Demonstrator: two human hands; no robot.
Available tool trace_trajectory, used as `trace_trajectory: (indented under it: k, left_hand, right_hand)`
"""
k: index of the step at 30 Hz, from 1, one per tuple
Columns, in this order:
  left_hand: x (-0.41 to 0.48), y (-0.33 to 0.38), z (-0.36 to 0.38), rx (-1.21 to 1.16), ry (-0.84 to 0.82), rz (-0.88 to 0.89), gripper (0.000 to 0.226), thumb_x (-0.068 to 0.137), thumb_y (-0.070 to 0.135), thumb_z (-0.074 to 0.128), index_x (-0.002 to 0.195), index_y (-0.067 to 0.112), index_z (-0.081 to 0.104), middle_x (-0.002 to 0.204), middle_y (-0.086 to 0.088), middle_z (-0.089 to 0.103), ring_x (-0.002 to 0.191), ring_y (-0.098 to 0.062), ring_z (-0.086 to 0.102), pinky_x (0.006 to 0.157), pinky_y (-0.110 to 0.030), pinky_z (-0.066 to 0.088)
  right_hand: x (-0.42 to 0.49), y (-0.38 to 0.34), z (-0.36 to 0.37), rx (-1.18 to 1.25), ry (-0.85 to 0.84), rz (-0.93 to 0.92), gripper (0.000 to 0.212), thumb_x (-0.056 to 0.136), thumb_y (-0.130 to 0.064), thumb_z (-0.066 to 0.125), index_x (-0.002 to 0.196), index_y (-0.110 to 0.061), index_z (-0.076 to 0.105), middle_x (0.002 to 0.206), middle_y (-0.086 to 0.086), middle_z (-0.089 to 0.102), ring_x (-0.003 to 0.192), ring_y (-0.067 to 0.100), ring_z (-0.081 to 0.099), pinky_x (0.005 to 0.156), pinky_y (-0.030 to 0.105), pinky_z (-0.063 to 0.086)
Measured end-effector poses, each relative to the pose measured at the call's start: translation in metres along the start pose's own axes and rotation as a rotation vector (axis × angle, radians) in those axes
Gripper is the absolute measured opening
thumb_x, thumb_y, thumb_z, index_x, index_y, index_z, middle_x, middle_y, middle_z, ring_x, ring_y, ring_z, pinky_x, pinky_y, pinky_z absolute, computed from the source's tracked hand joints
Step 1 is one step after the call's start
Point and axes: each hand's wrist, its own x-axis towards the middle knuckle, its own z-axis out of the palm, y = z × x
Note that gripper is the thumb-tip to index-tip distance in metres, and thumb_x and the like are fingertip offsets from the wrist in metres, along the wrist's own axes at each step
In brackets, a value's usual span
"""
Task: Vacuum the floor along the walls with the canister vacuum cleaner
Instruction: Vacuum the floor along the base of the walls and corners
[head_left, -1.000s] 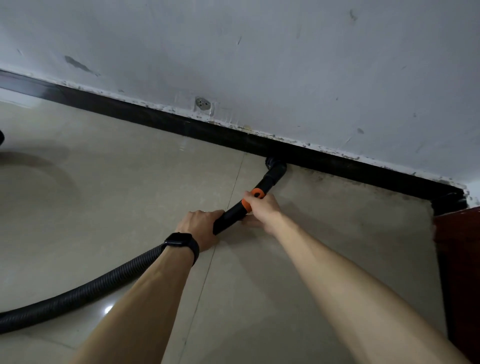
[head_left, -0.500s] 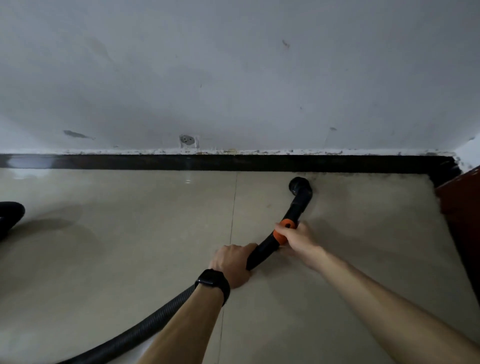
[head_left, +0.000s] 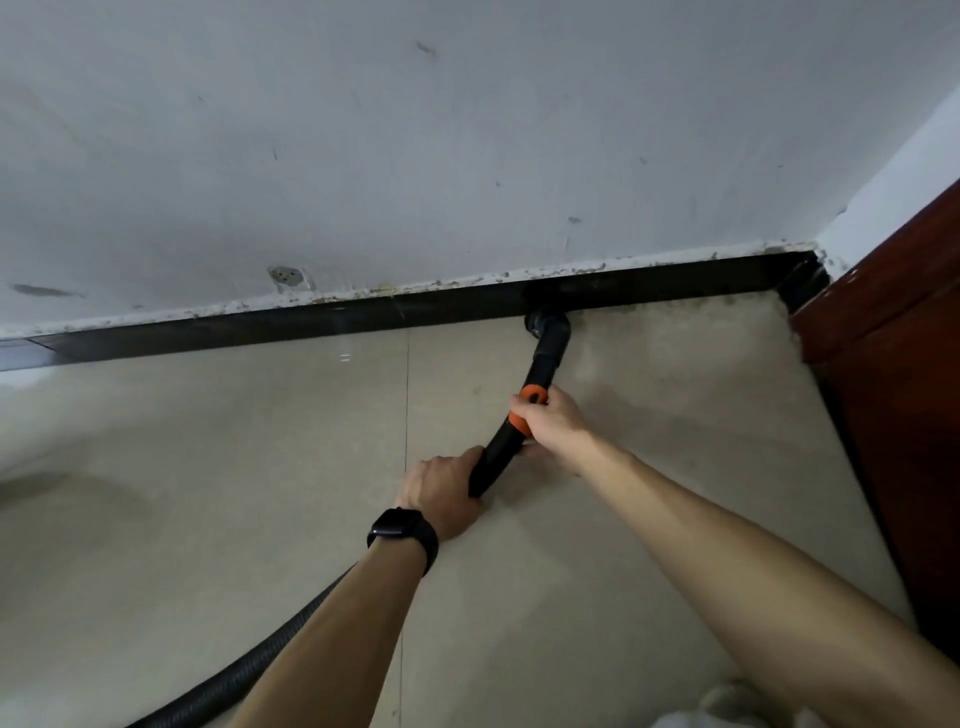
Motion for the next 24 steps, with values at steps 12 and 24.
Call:
trace_trajectory:
  k: [12, 24]
  left_hand:
    - [-0.002, -0.015, -0.003, -0.067, -0.024, -0.07, 0.046, 0.089, 0.039, 0.062, 0.132, 0.038, 0.048, 0.101, 0.002, 0.07, 0.089, -0.023, 0.065, 0.079, -0.033, 0.052]
    - [-0.038, -0.036, 0.004, 0.064, -0.095, -0.038, 0.051, 0.09, 0.042, 0.06, 0.137, 0.039, 0.043, 0.106, 0.003, 0.07, 0.094, -0.023, 0.065, 0.078, -0.032, 0.051]
  right_hand:
    - [0.007, -0.003, 0.018, -0.135, -0.001, -0.055, 0.037, 0.101, -0.032, 0.063, 0.124, -0.007, 0.05, 0.114, 0.012, 0.058, 0.072, 0.013, 0.057, 0.036, 0.016, 0.045]
    - [-0.033, 0.032, 0.042, -0.083, 0.006, -0.04, 0.051, 0.093, -0.045, 0.065, 0.126, -0.013, 0.043, 0.104, 0.006, 0.059, 0.089, 0.031, 0.069, 0.072, 0.046, 0.064]
